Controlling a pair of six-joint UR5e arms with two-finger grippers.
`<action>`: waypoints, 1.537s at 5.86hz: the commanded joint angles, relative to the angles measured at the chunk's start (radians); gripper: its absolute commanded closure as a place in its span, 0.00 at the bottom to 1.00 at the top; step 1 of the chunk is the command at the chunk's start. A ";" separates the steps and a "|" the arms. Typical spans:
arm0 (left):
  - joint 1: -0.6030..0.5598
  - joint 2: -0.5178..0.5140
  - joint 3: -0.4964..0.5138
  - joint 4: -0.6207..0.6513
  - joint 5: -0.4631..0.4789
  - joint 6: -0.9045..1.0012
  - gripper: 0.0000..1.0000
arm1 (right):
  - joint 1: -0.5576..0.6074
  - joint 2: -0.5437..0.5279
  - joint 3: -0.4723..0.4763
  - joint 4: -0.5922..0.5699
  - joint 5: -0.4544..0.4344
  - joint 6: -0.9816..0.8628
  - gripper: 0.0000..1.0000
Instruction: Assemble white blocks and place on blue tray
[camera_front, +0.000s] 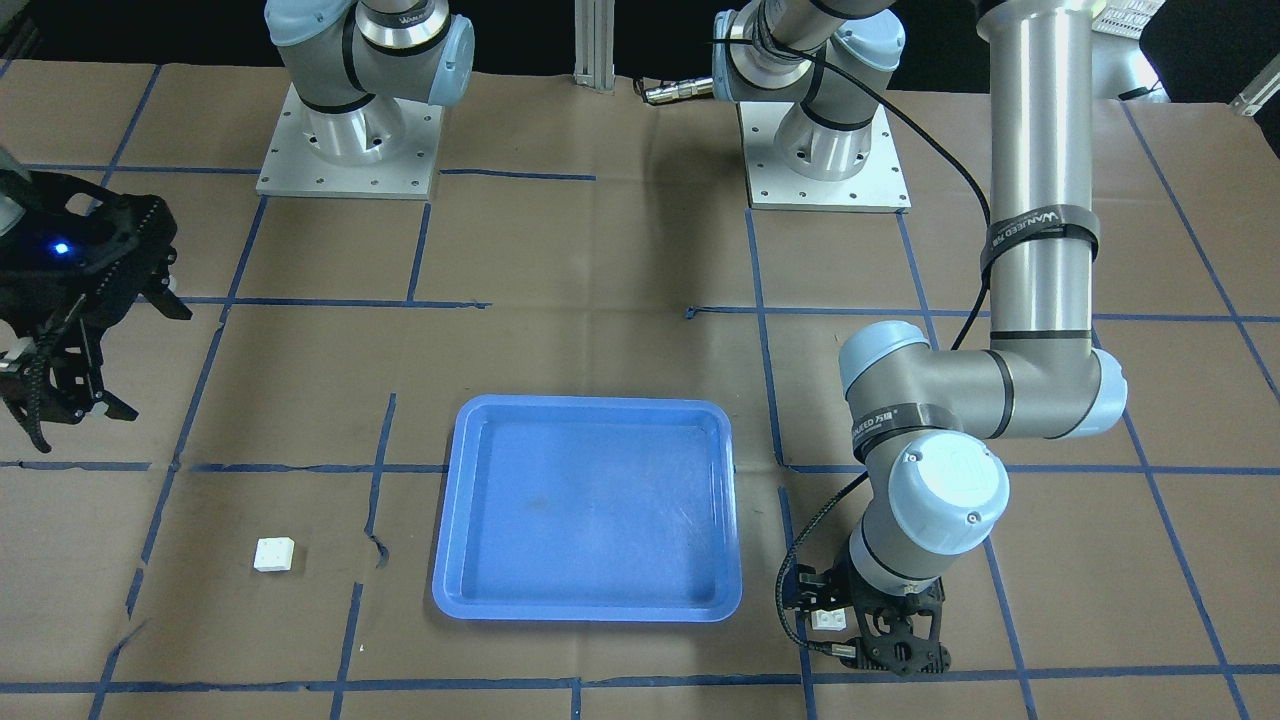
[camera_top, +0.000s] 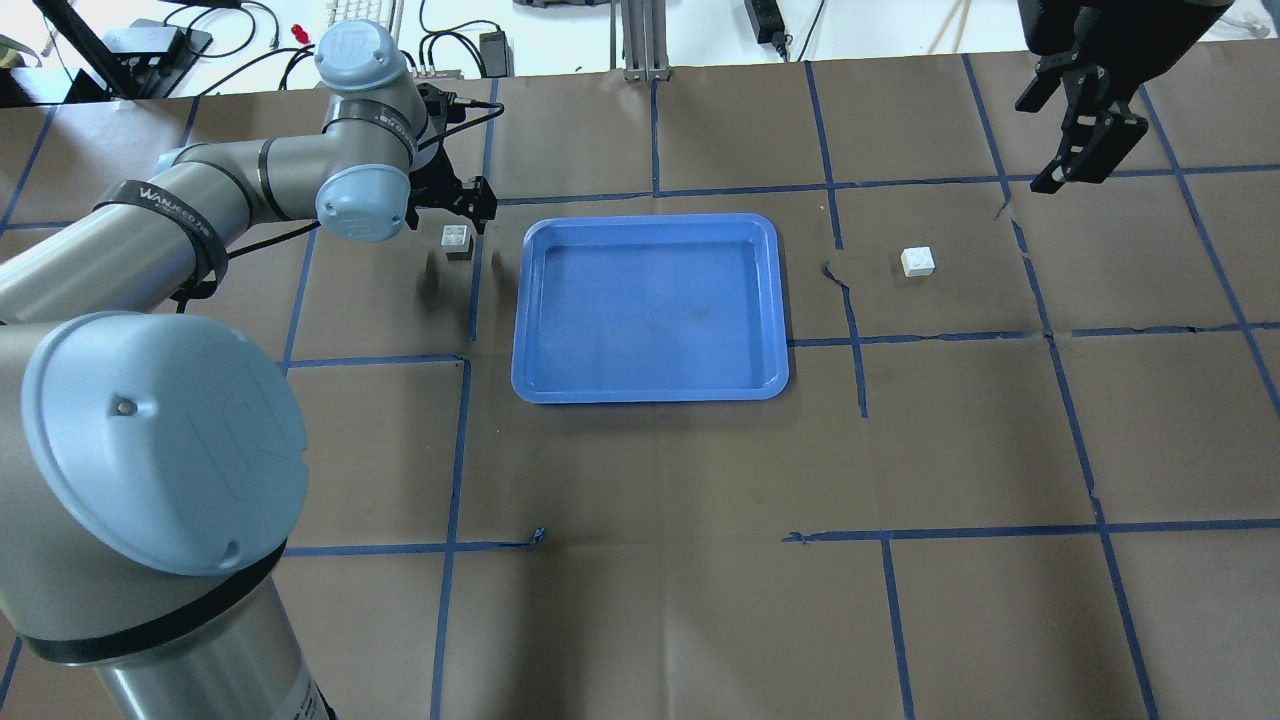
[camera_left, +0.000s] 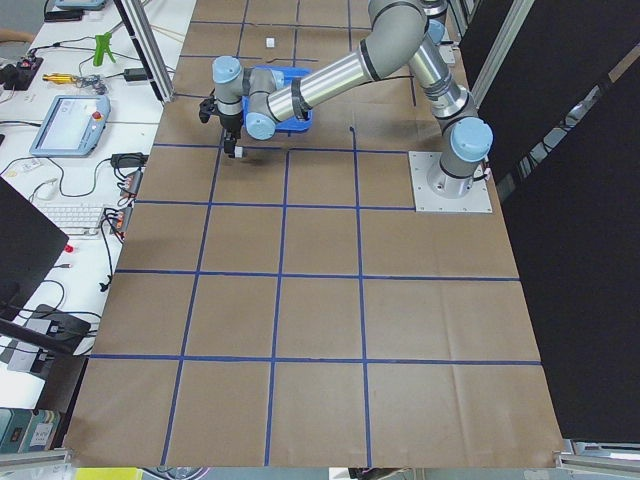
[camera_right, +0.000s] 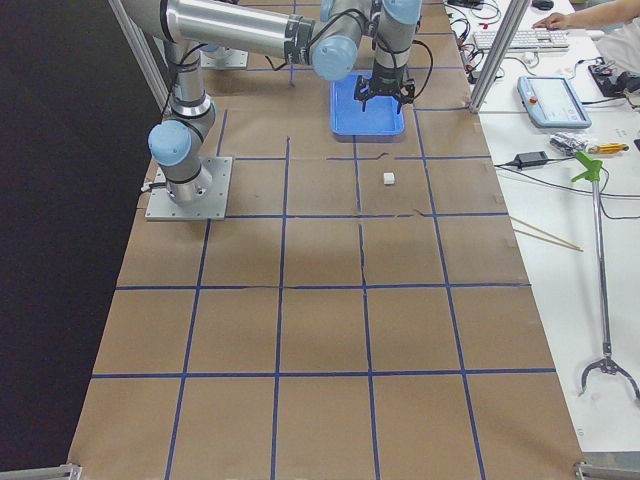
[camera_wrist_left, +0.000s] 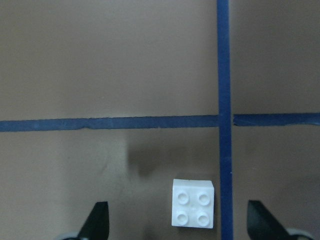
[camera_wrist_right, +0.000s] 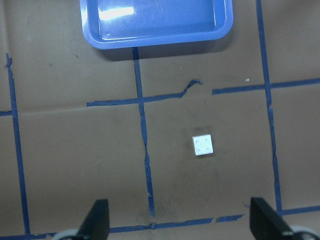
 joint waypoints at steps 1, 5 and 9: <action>0.000 -0.023 -0.001 0.014 -0.007 0.096 0.37 | -0.103 0.123 0.007 0.010 0.210 -0.267 0.00; -0.011 0.034 -0.004 0.028 -0.007 0.199 0.81 | -0.125 0.371 0.010 -0.062 0.381 -0.394 0.00; -0.280 0.137 -0.098 0.039 0.003 0.666 0.81 | -0.126 0.468 0.022 -0.113 0.380 -0.357 0.00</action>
